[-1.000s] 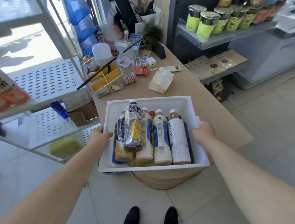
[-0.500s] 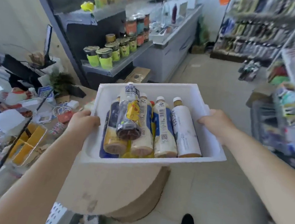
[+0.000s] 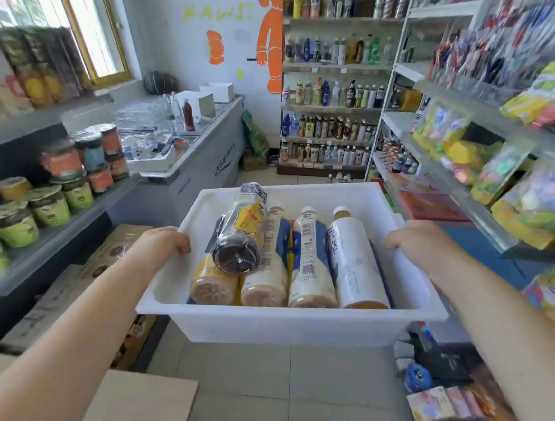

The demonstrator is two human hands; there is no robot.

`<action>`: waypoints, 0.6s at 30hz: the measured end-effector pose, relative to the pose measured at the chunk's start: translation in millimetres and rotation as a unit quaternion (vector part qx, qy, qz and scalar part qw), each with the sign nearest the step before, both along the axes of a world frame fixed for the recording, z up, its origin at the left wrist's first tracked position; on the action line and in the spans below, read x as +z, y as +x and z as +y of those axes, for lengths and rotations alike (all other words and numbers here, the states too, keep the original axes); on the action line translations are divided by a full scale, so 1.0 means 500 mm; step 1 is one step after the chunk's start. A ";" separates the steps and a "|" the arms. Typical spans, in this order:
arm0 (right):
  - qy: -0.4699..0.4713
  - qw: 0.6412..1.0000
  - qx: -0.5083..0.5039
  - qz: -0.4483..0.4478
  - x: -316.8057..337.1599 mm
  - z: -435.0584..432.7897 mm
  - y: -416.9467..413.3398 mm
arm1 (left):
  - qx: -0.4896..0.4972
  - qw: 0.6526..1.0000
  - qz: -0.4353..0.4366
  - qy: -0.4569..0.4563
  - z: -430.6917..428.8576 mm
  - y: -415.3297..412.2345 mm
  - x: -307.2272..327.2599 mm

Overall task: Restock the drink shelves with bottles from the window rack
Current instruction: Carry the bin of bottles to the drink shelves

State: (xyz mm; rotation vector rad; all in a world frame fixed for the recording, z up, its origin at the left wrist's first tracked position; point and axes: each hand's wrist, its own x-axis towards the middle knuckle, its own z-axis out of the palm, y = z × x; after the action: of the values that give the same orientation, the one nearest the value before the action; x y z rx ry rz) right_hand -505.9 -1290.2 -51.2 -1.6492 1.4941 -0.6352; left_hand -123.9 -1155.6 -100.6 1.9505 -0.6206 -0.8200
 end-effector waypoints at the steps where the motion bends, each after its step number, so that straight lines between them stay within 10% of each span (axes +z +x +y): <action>1: -0.009 1.000 -0.010 0.000 0.007 -0.060 0.001 | 0.001 1.000 0.013 -0.016 -0.055 0.006 0.007; 18: 0.003 0.993 -0.110 -0.028 0.024 -1.011 0.273 | -0.071 0.994 0.017 -0.082 -1.109 0.261 0.072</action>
State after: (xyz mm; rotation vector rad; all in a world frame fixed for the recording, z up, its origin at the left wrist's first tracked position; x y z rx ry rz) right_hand -369.4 -1795.5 -39.3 -1.4615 1.6495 -0.7893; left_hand 6.6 -1710.0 -64.4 1.7555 -0.7889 -0.8605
